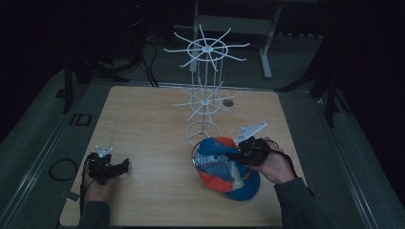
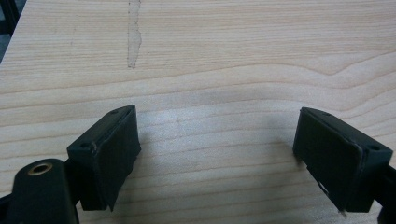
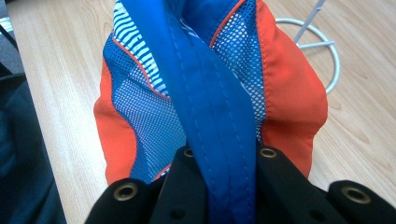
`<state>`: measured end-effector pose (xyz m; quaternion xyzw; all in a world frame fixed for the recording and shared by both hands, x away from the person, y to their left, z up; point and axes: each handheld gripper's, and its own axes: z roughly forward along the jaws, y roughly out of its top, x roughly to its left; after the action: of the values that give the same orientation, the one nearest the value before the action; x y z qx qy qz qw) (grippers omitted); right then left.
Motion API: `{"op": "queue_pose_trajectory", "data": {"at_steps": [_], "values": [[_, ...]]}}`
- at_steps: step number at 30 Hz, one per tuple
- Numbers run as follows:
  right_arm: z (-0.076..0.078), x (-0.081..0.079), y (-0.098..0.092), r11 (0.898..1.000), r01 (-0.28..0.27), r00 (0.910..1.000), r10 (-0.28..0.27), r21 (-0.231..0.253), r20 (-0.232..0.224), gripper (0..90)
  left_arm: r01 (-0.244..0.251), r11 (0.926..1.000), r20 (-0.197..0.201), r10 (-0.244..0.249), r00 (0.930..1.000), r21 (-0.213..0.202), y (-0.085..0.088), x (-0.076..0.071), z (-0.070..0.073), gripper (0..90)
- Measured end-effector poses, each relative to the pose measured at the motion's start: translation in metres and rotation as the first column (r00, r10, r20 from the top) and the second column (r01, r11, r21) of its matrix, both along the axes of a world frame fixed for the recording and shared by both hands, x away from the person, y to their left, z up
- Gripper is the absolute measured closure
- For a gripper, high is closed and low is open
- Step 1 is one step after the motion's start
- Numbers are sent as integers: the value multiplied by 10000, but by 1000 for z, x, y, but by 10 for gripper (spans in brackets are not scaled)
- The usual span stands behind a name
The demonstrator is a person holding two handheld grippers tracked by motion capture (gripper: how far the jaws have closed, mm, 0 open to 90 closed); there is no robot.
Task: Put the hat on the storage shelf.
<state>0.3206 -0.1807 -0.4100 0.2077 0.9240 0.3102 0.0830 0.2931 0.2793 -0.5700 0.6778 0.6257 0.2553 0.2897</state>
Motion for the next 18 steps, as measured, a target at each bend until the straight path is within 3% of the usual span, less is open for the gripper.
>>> {"op": "queue_pose_trajectory", "data": {"at_steps": [18], "values": [[18,-2,-39,9967,752,9963,-764,298,399,883,0,10000,0,0,10000,1,0,0,0,150]]}}
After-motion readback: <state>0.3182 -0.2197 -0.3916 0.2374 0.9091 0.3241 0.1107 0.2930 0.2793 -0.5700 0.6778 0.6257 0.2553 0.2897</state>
